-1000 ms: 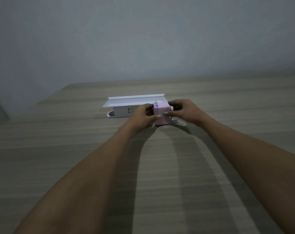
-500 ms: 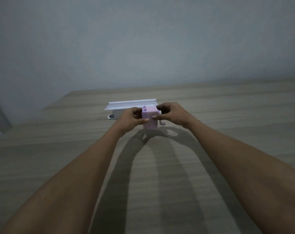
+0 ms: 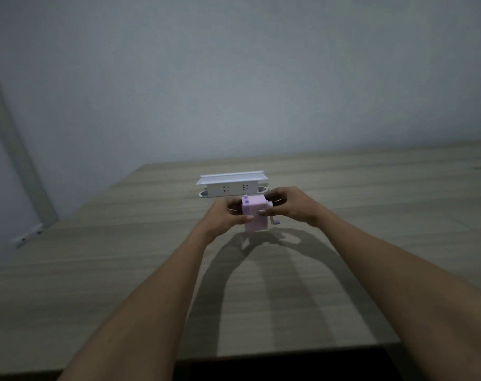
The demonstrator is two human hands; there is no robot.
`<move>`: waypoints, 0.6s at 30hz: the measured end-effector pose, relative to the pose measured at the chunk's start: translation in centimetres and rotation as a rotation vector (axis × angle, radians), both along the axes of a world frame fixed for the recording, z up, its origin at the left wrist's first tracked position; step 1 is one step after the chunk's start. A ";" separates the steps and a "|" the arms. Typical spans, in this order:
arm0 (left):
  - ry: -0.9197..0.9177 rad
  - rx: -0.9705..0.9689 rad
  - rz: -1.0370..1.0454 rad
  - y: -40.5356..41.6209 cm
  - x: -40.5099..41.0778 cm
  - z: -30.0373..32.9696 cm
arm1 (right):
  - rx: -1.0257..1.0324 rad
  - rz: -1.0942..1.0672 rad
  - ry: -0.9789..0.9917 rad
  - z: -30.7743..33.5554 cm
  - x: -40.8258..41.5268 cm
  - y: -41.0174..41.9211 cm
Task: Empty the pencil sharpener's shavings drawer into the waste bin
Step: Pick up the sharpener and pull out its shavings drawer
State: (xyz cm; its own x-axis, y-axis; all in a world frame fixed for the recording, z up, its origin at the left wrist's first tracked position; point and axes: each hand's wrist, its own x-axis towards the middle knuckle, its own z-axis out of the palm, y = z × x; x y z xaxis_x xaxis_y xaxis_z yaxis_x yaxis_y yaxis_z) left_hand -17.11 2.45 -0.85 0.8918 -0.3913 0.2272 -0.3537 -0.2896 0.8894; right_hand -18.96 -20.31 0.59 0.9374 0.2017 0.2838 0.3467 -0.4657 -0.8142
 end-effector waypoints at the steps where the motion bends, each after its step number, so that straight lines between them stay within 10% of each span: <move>1: 0.003 0.005 0.003 0.1 -0.2 -0.3 | -0.003 -0.002 0.010 -0.3 -0.4 0.0; 18: 0.099 0.069 -0.009 0.5 -2.0 -3.5 | -0.006 -0.015 0.078 -4.1 -1.3 0.2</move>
